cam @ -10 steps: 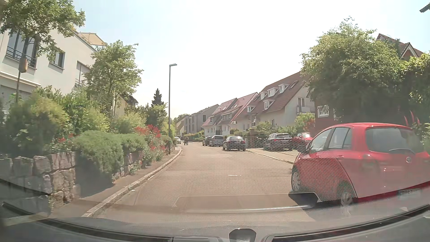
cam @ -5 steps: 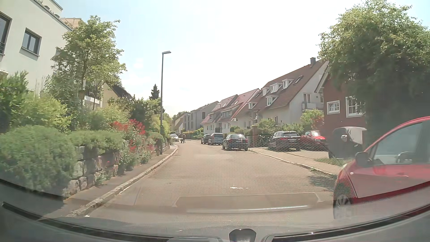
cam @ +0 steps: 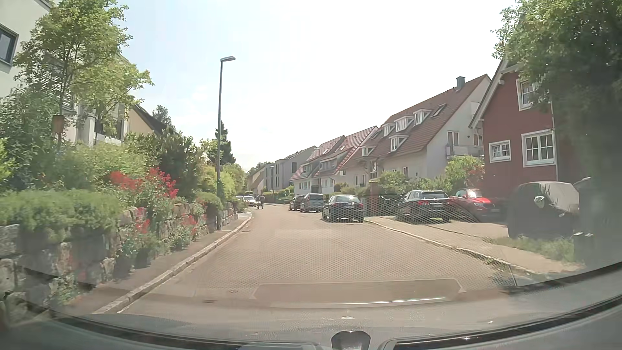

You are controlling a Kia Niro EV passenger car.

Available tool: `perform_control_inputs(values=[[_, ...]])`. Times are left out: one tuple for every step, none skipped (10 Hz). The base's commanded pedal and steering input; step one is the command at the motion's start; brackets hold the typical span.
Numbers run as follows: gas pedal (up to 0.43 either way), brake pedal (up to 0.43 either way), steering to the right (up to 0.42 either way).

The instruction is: Follow the waypoints while adhering to traffic rules and regulations

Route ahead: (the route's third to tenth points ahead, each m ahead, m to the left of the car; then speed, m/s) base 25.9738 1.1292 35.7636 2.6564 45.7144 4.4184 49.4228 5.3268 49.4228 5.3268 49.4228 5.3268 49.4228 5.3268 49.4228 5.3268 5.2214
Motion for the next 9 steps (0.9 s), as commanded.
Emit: perform_control_inputs(values=[[0.067,0.000,-0.001],[0.067,0.000,-0.004],[0.067,0.000,-0.009],[0.067,0.000,-0.012],[0.067,0.000,-0.013],[0.067,0.000,-0.015],[0.067,0.000,-0.021],[0.067,0.000,-0.030],[0.059,0.000,-0.040]])
